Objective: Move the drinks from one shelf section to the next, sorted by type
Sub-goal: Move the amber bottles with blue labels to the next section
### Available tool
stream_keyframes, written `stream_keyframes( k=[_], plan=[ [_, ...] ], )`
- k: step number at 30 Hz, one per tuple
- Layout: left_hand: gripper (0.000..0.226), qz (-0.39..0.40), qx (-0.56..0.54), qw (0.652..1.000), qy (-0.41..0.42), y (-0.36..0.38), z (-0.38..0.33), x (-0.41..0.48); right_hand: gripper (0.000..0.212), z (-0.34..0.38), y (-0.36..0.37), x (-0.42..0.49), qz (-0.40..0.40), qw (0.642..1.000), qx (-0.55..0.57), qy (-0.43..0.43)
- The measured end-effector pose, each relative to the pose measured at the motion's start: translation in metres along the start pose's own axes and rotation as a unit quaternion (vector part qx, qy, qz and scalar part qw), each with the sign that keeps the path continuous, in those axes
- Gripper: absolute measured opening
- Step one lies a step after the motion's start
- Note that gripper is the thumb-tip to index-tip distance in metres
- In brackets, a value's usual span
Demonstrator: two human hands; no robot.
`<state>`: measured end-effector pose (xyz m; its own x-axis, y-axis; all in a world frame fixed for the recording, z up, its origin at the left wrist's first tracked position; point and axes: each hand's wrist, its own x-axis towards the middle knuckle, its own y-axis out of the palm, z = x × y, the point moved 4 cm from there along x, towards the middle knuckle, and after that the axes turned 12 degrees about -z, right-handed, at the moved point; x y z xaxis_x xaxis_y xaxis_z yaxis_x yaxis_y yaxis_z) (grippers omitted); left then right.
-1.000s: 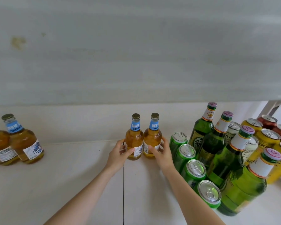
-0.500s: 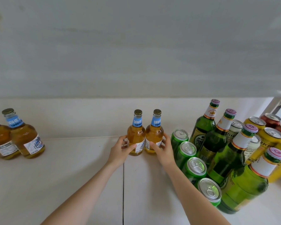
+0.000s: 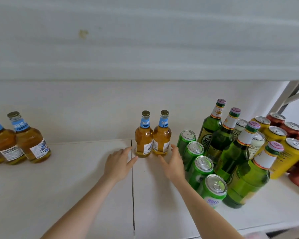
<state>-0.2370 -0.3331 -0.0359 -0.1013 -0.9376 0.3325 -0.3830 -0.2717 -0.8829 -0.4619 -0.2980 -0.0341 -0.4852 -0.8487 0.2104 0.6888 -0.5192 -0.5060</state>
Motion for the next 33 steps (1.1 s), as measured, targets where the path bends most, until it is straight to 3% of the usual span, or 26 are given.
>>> stream_keyframes(
  k=[6, 12, 19, 33],
  plan=[
    [0.057, -0.009, 0.122, 0.991, 0.052, -0.012, 0.004, -0.036, 0.072, 0.002, -0.006, -0.039, 0.031, 0.967, -0.23, -0.1],
    [0.055, -0.004, 0.156, 0.985, 0.071, -0.02, 0.006, -0.077, 0.07, -0.003, -0.013, -0.081, 0.05, 0.928, -0.341, -0.142],
    [0.048, -0.022, 0.143, 0.985, 0.092, -0.038, -0.002, -0.116, 0.068, 0.004, -0.025, -0.122, 0.039, 0.913, -0.367, -0.176],
    [0.061, -0.029, 0.184, 0.979, 0.085, -0.093, -0.008, -0.199, 0.067, 0.021, -0.074, -0.214, 0.041, 0.91, -0.366, -0.19]
  ],
)
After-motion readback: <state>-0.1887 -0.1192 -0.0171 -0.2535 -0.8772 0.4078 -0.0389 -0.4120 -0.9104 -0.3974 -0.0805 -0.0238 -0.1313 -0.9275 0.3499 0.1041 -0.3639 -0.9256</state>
